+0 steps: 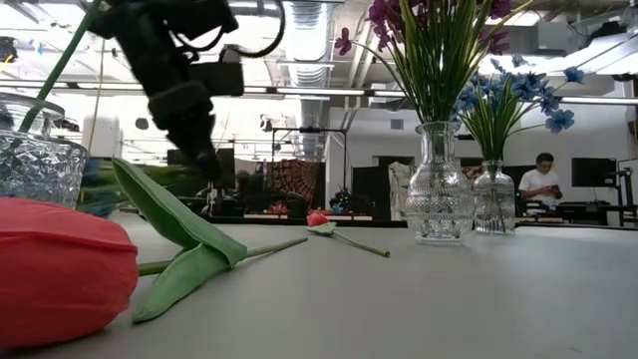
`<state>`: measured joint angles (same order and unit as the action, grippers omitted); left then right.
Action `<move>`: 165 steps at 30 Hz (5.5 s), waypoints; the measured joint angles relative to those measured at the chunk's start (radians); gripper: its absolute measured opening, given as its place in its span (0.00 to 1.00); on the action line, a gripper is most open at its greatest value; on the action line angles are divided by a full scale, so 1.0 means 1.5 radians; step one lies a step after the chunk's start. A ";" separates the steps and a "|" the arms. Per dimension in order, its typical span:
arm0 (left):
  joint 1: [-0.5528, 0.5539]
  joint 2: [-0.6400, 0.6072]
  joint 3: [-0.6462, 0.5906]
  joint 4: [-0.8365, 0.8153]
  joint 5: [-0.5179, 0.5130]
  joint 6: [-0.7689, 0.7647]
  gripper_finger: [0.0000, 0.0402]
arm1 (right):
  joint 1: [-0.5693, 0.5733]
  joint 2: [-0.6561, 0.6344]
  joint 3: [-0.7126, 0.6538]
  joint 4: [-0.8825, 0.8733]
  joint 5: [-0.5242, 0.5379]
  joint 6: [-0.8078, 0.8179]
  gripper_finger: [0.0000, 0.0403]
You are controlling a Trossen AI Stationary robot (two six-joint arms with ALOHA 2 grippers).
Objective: Sort flowers into vase by color
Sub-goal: Put the blue flowers into the top transparent vase
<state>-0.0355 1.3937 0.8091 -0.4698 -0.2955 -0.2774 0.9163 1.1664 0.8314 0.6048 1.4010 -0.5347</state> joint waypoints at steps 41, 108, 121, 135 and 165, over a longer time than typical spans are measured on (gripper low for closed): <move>0.141 -0.002 0.457 -0.142 0.149 -0.105 0.02 | -0.192 0.000 0.031 -0.120 -0.253 -0.358 0.45; 0.150 0.000 0.467 0.148 0.227 -0.449 0.02 | -0.496 0.205 0.244 -0.084 -0.552 -0.945 0.45; 0.149 0.000 0.467 0.174 0.267 -0.455 0.02 | -0.453 0.175 0.244 -0.064 -0.505 -0.999 0.45; 0.149 0.000 0.467 0.173 0.303 -0.464 0.02 | -0.432 0.168 0.244 -0.108 -0.461 -1.023 0.45; 0.149 0.000 0.467 0.173 0.297 -0.493 0.02 | -0.537 0.169 0.244 -0.122 -0.653 -1.023 0.45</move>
<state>0.1883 1.3937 1.5093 -0.2100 0.1497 -1.0172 0.1106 1.4193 1.1976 0.4225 0.4220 -2.0697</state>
